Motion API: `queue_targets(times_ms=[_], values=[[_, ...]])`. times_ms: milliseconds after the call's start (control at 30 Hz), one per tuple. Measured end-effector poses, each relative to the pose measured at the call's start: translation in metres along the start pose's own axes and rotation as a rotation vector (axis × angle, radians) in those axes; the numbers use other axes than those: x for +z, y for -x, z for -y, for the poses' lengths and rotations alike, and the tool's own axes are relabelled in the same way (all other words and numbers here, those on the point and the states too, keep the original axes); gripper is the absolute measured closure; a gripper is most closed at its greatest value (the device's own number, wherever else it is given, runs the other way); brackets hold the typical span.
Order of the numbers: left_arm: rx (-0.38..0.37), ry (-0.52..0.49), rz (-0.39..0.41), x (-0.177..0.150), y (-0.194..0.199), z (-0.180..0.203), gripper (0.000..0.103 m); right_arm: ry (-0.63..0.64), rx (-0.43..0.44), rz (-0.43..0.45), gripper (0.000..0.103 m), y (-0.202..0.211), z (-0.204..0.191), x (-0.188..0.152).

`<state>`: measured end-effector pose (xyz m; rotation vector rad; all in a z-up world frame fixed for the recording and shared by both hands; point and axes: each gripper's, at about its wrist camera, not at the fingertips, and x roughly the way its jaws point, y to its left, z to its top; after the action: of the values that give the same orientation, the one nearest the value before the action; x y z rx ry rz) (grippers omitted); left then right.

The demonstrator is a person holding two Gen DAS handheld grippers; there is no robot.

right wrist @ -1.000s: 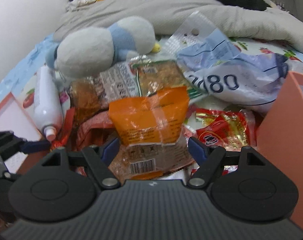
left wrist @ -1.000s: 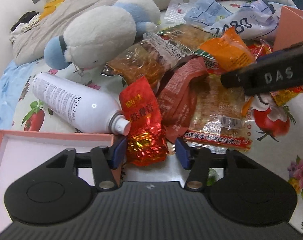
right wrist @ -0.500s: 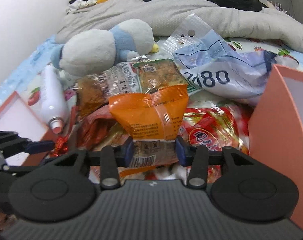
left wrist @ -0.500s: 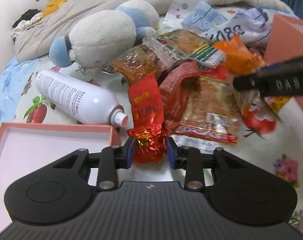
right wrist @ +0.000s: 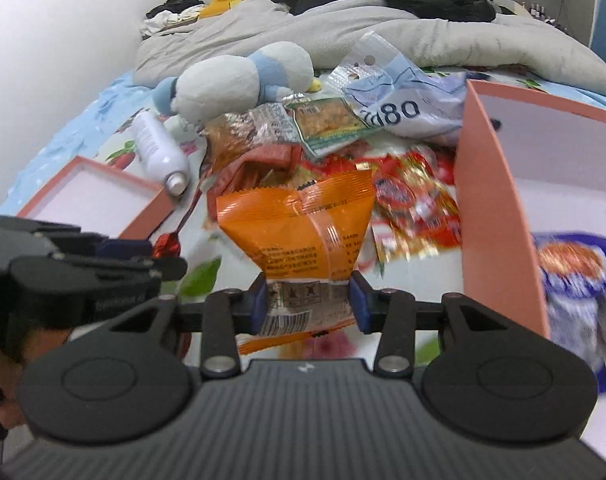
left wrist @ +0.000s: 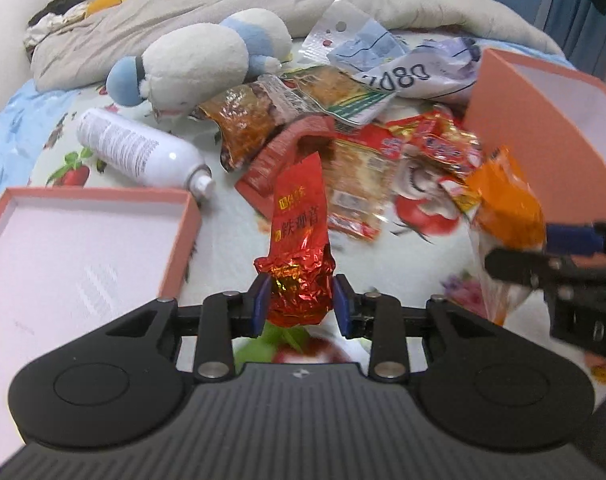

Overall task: Organize snacks
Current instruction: 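Carry the red packet and orange bag over the box with both tools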

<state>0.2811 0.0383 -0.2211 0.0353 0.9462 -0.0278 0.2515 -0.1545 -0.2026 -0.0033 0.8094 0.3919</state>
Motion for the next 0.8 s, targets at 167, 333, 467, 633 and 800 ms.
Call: queue_targets(times_ms=[167,333,467,633,800], values=[[-0.043,0.059,-0.019,-0.017,0.023,0.007,0.065,-0.053,-0.007,0.017,0.059,0.034,0.006,-0.018],[-0.052,0.074,-0.023,-0.031,0.04,0.018,0.065,-0.043,-0.009,0.039,0.059,0.06,0.006,-0.029],[-0.071,0.082,-0.004,-0.033,0.059,0.023,0.065,-0.054,-0.014,0.064,0.059,0.08,0.008,-0.034],[-0.099,0.082,0.036,-0.032,0.089,0.032,0.065,-0.056,-0.021,0.112,0.059,0.106,0.007,-0.035],[-0.142,0.103,0.079,-0.03,0.122,0.036,0.065,-0.073,-0.028,0.153,0.059,0.134,0.007,-0.036]])
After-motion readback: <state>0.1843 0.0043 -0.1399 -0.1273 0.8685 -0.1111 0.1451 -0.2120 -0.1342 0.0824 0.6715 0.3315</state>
